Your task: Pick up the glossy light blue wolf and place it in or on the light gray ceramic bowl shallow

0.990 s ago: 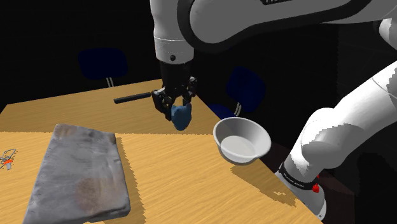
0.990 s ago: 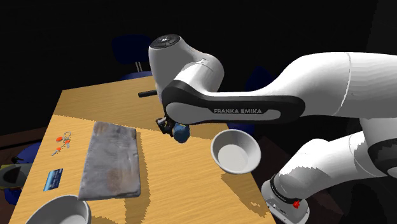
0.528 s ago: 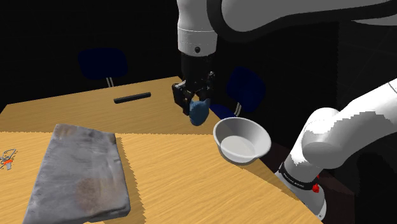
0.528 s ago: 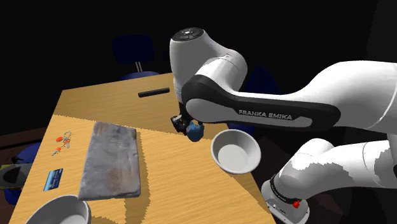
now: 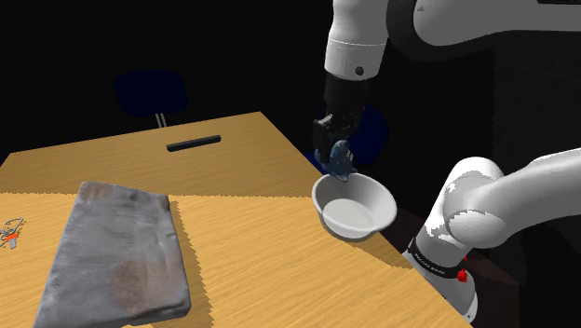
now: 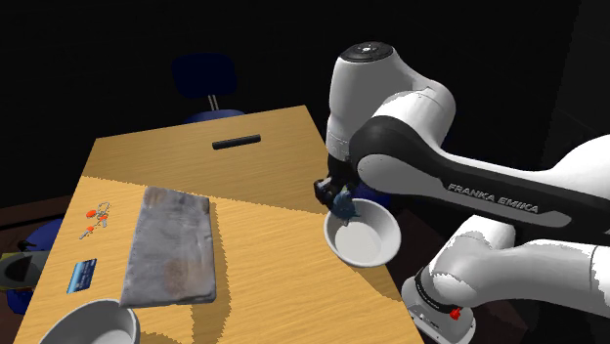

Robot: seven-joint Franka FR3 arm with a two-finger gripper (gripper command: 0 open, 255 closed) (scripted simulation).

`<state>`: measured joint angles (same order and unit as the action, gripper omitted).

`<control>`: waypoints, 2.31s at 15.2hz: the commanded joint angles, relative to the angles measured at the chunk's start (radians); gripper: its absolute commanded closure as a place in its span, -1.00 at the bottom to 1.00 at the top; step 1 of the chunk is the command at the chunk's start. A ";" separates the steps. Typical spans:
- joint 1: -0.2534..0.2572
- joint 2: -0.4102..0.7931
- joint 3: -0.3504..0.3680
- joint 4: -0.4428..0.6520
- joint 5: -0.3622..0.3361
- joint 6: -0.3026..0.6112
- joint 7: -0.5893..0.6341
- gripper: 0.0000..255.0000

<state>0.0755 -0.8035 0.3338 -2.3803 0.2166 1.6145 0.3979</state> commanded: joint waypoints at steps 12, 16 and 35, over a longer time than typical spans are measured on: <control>0.031 -0.232 -0.084 -0.214 -0.021 -0.031 -0.069 1.00; 0.037 -0.246 -0.073 -0.273 -0.010 0.015 -0.070 1.00; 0.037 -0.244 -0.074 -0.263 -0.011 0.006 -0.069 -1.00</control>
<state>0.1130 -1.0482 0.2627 -2.6684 0.2082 1.6456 0.3256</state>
